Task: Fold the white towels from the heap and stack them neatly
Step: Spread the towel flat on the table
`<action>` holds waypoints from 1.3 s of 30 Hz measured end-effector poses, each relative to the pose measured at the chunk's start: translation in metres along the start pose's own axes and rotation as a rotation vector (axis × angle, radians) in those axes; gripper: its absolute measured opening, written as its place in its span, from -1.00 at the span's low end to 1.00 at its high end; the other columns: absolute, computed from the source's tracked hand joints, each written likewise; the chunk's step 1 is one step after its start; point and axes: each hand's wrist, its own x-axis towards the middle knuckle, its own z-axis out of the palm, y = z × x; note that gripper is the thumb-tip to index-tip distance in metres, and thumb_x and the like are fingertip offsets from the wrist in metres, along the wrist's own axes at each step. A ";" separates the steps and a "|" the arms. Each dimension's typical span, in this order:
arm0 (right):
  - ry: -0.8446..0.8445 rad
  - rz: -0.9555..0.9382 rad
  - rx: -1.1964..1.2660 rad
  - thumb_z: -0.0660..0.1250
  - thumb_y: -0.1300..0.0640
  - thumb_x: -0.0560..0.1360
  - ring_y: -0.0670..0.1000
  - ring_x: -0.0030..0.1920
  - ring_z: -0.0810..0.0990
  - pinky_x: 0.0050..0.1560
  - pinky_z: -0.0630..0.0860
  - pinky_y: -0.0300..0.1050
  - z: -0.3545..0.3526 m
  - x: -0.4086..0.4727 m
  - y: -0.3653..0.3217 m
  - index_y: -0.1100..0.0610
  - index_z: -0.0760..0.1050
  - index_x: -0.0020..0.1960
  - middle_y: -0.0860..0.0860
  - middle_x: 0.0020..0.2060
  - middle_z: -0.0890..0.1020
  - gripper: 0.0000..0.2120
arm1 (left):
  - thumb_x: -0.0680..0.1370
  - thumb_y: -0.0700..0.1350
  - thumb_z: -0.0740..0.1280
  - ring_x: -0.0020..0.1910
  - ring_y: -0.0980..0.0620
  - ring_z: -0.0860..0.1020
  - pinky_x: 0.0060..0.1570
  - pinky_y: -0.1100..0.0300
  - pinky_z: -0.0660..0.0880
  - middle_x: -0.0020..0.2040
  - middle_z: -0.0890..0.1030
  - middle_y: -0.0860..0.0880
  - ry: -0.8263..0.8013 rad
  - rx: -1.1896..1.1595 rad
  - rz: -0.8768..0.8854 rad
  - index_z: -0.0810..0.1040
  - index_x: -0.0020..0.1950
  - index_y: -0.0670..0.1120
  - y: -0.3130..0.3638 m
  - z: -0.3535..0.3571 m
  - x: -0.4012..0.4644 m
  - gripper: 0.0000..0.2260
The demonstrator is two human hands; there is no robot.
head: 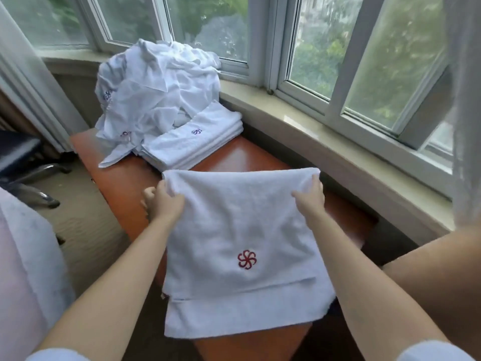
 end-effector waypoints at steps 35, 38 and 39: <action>0.535 0.089 0.180 0.25 0.08 0.53 -0.03 -0.21 0.47 -0.18 0.43 -0.14 -0.042 -0.044 0.084 0.04 0.36 -0.01 -0.06 -0.18 0.49 -0.91 | 0.66 -0.03 0.12 -0.12 -0.07 0.44 -0.12 0.09 0.35 -0.08 0.47 -0.10 0.216 -0.342 -0.174 0.42 0.03 -0.14 -0.088 0.014 -0.060 -0.80; 0.353 0.398 0.159 0.32 0.17 0.48 0.13 -0.06 0.54 -0.07 0.47 -0.05 -0.044 -0.069 0.135 0.15 0.45 0.09 0.11 0.02 0.58 -0.80 | 0.63 0.09 0.19 -0.17 -0.10 0.43 -0.15 0.10 0.33 -0.18 0.47 -0.11 -0.047 -0.208 -0.315 0.46 -0.10 -0.19 -0.124 0.022 -0.103 -0.65; 0.300 0.495 0.166 0.33 0.22 0.47 0.17 -0.02 0.55 -0.04 0.49 -0.04 -0.043 -0.077 0.151 0.21 0.48 0.14 0.16 0.07 0.59 -0.75 | 0.59 0.13 0.25 -0.22 -0.11 0.41 -0.19 0.11 0.32 -0.25 0.44 -0.08 -0.144 -0.184 -0.352 0.44 -0.19 -0.19 -0.134 0.023 -0.115 -0.62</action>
